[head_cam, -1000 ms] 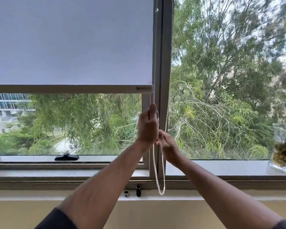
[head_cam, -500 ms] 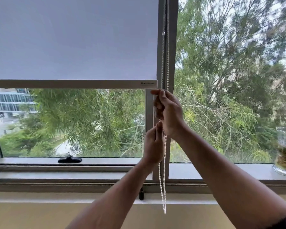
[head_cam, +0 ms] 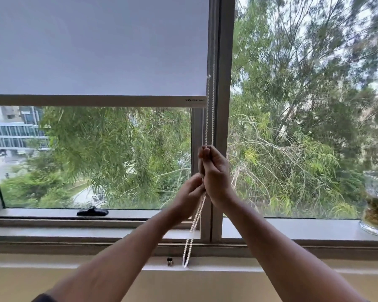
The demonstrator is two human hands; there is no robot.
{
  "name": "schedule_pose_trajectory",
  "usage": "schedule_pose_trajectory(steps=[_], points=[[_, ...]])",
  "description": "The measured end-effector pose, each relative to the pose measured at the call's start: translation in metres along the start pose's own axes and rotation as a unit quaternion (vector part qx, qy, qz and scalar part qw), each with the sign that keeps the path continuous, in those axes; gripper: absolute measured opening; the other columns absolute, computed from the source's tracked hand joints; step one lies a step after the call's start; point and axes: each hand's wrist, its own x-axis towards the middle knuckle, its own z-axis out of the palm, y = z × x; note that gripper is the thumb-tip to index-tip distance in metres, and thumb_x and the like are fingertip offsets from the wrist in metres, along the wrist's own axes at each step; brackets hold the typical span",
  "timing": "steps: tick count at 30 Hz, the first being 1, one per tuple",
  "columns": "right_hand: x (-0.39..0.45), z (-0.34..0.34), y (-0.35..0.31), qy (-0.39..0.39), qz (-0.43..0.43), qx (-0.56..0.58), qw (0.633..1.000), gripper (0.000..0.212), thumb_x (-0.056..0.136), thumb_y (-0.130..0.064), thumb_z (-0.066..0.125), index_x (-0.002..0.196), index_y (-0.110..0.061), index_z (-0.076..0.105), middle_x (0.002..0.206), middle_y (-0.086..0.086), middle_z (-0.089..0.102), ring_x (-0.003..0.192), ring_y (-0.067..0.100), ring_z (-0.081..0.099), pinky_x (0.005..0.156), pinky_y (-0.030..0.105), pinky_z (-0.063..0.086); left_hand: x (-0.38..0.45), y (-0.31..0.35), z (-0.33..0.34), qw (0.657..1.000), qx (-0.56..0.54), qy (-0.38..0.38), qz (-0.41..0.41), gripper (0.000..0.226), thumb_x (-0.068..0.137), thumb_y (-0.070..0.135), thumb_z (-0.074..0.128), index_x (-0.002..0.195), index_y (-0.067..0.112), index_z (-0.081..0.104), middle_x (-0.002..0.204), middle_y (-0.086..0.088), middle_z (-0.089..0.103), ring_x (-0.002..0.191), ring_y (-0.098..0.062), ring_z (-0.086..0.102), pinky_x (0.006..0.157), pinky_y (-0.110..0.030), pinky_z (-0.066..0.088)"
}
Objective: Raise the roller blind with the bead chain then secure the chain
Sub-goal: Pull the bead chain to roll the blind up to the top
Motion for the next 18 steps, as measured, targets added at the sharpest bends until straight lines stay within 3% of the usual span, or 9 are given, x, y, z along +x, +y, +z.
schedule_pose_trajectory(steps=[2, 5, 6, 8, 10, 11, 13, 15, 18], points=[[-0.006, -0.005, 0.005, 0.003, -0.002, -0.007, 1.000, 0.026, 0.104, -0.006, 0.043, 0.082, -0.013, 0.057, 0.061, -0.012, 0.048, 0.053, 0.004, 0.038, 0.050, 0.018, 0.033, 0.010, 0.017, -0.009, 1.000, -0.011, -0.017, -0.002, 0.023, 0.083, -0.002, 0.049, 0.105, -0.008, 0.053, 0.084, -0.005, 0.056, 0.076, -0.015, 0.054, 0.063, -0.022, 0.047], [-0.009, -0.013, 0.011, 0.000, 0.000, 0.007, 1.000, 0.028, 0.105, -0.005, 0.043, 0.086, -0.013, 0.062, 0.065, -0.012, 0.057, 0.057, 0.001, 0.046, 0.052, 0.017, 0.038, 0.025, 0.051, -0.018, 0.999, 0.024, -0.021, 0.008, 0.030, 0.088, -0.018, 0.043, 0.113, -0.004, 0.054, 0.085, -0.010, 0.060, 0.070, -0.011, 0.057, 0.056, -0.017, 0.045], [-0.009, -0.015, 0.013, -0.006, -0.003, 0.010, 1.000, 0.032, 0.105, -0.007, 0.044, 0.086, -0.020, 0.065, 0.067, -0.013, 0.059, 0.061, 0.001, 0.048, 0.056, 0.017, 0.040, 0.031, 0.061, -0.020, 1.000, 0.016, -0.010, 0.010, 0.036, 0.088, -0.019, 0.040, 0.116, -0.003, 0.055, 0.090, -0.015, 0.063, 0.076, -0.014, 0.060, 0.062, -0.020, 0.050], [-0.011, -0.019, 0.016, -0.011, -0.007, -0.011, 1.000, 0.033, 0.101, -0.012, 0.045, 0.079, -0.028, 0.063, 0.067, -0.014, 0.053, 0.062, 0.005, 0.041, 0.057, 0.021, 0.036, 0.043, 0.082, -0.024, 0.999, -0.023, 0.026, 0.009, 0.039, 0.089, -0.015, 0.039, 0.120, -0.002, 0.058, 0.105, -0.025, 0.067, 0.094, -0.031, 0.067, 0.083, -0.039, 0.057], [-0.016, -0.023, 0.024, -0.008, -0.008, -0.056, 0.998, 0.031, 0.101, -0.014, 0.044, 0.076, -0.026, 0.057, 0.062, -0.011, 0.043, 0.058, 0.010, 0.032, 0.053, 0.029, 0.026, 0.057, 0.103, -0.022, 0.996, -0.062, 0.058, 0.002, 0.031, 0.096, 0.001, 0.040, 0.120, 0.002, 0.060, 0.107, -0.020, 0.071, 0.103, -0.036, 0.069, 0.095, -0.048, 0.054], [-0.019, -0.026, 0.029, -0.009, -0.007, -0.077, 0.997, 0.029, 0.101, -0.012, 0.044, 0.077, -0.022, 0.055, 0.062, -0.009, 0.042, 0.056, 0.011, 0.032, 0.052, 0.031, 0.026, 0.063, 0.114, -0.019, 0.995, -0.078, 0.060, 0.003, 0.029, 0.100, 0.011, 0.040, 0.118, 0.004, 0.061, 0.102, -0.015, 0.073, 0.098, -0.033, 0.071, 0.093, -0.047, 0.055], [-0.027, -0.031, 0.038, -0.021, -0.002, -0.113, 0.993, 0.023, 0.101, -0.009, 0.043, 0.082, -0.015, 0.054, 0.062, -0.013, 0.045, 0.057, 0.011, 0.034, 0.054, 0.031, 0.029, 0.071, 0.130, -0.011, 0.993, -0.103, 0.049, 0.009, 0.033, 0.105, 0.027, 0.036, 0.104, 0.011, 0.065, 0.080, -0.006, 0.069, 0.072, -0.023, 0.066, 0.069, -0.035, 0.055], [-0.034, -0.035, 0.045, -0.036, 0.007, -0.126, 0.991, 0.024, 0.102, -0.009, 0.042, 0.082, -0.016, 0.053, 0.062, -0.017, 0.047, 0.059, 0.008, 0.035, 0.058, 0.027, 0.031, 0.075, 0.131, -0.001, 0.992, -0.111, 0.060, 0.017, 0.040, 0.106, 0.036, 0.034, 0.077, 0.021, 0.056, 0.056, 0.005, 0.051, 0.045, -0.013, 0.042, 0.045, -0.026, 0.035], [-0.040, -0.043, 0.057, -0.060, 0.035, -0.153, 0.986, 0.025, 0.103, -0.015, 0.043, 0.080, -0.017, 0.053, 0.060, -0.015, 0.045, 0.058, 0.008, 0.034, 0.057, 0.031, 0.030, 0.072, 0.109, 0.010, 0.990, -0.103, 0.086, 0.039, 0.045, 0.107, 0.040, 0.031, 0.065, 0.024, 0.039, 0.045, 0.009, 0.037, 0.035, -0.009, 0.027, 0.038, -0.024, 0.023]])
